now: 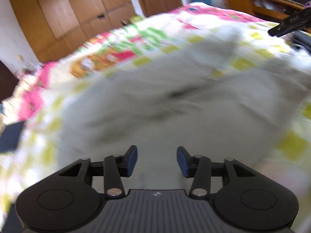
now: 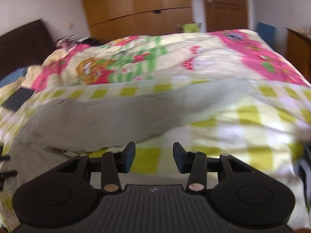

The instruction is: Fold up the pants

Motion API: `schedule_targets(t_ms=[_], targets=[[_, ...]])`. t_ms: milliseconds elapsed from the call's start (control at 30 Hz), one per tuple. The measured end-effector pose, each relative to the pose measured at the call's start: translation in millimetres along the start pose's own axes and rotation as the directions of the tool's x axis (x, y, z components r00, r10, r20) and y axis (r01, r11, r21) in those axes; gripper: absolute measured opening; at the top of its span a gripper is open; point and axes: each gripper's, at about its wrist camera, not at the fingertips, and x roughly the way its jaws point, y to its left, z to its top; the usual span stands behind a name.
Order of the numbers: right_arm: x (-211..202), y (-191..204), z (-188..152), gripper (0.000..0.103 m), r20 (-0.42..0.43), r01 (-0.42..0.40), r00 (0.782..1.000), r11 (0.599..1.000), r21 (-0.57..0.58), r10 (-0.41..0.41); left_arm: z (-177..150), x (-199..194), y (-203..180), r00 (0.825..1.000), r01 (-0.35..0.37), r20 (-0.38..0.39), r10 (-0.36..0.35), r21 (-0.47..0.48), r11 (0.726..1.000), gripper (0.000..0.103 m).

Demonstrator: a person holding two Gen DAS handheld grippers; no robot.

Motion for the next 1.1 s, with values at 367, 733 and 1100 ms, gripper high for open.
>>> schedule_targets(t_ms=[367,733,1100], targets=[[203.1,121.8,103.8,0.052,-0.270,-0.217,0.958,0.861,-0.460,0.097,54.2,122.9,163.0,0.997,-0.070,-0.045,0.067,-0.051,0.996,0.068],[262.3,142.7,125.7,0.055,-0.426,-0.301,0.903,0.780,-0.549,0.049,76.4,200.3,215.4,0.986,0.021,-0.164,-0.024,-0.016,1.000,0.069],[276.4,149.6,115.3,0.046,-0.444,-0.295,0.896,0.764,-0.573,0.013,76.7,217.3,221.6,0.965,0.114,-0.242,-0.106,0.018,0.993,0.067]])
